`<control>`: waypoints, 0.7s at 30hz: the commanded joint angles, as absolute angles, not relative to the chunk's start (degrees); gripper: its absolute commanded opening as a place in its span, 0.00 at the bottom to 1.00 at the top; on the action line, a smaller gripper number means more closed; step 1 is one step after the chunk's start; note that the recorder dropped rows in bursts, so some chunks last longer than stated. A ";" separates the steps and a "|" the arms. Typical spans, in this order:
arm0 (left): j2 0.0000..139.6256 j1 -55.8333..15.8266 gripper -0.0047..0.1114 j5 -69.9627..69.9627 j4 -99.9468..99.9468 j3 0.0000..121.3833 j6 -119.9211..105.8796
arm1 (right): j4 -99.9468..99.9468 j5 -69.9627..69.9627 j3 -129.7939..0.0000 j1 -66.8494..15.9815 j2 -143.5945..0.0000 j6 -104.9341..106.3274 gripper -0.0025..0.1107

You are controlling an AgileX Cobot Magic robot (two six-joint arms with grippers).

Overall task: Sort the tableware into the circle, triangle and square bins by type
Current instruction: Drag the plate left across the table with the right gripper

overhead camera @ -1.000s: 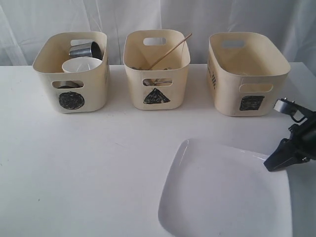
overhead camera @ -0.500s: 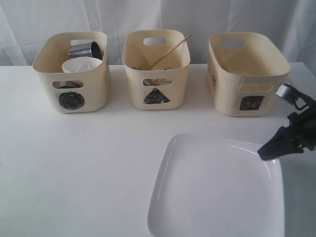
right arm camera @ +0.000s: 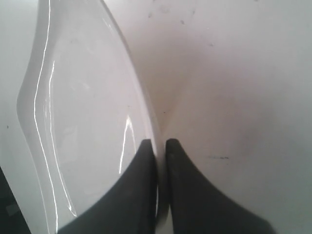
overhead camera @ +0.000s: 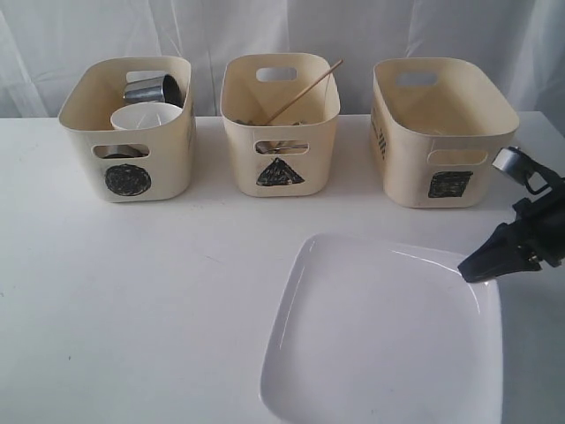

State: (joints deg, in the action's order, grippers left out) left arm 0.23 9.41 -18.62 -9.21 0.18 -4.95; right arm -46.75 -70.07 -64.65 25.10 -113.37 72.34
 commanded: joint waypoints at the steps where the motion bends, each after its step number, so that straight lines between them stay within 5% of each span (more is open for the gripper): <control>1: 0.00 9.68 0.04 -20.08 -9.76 0.00 -4.94 | -49.92 -68.65 -64.53 25.01 -114.91 72.95 0.02; 9: 0.00 9.68 0.04 -20.08 -9.76 0.00 -4.94 | -49.92 -68.25 -64.53 25.01 -116.00 68.70 0.04; 14: 0.00 9.68 0.04 -20.08 -9.76 0.00 -4.94 | -49.56 -68.42 -64.53 25.01 -116.65 68.70 0.22; 17: 0.00 9.68 0.04 -20.08 -9.76 0.00 -4.94 | -48.99 -68.40 -64.53 25.01 -116.73 68.70 0.19; 21: 0.00 9.68 0.04 -20.08 -9.76 0.00 -4.94 | -46.49 -69.96 -64.53 25.01 -116.73 70.14 0.02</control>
State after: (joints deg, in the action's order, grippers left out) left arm 0.23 9.41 -18.62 -9.21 0.18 -4.95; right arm -47.66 -68.35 -64.65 25.10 -116.83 68.95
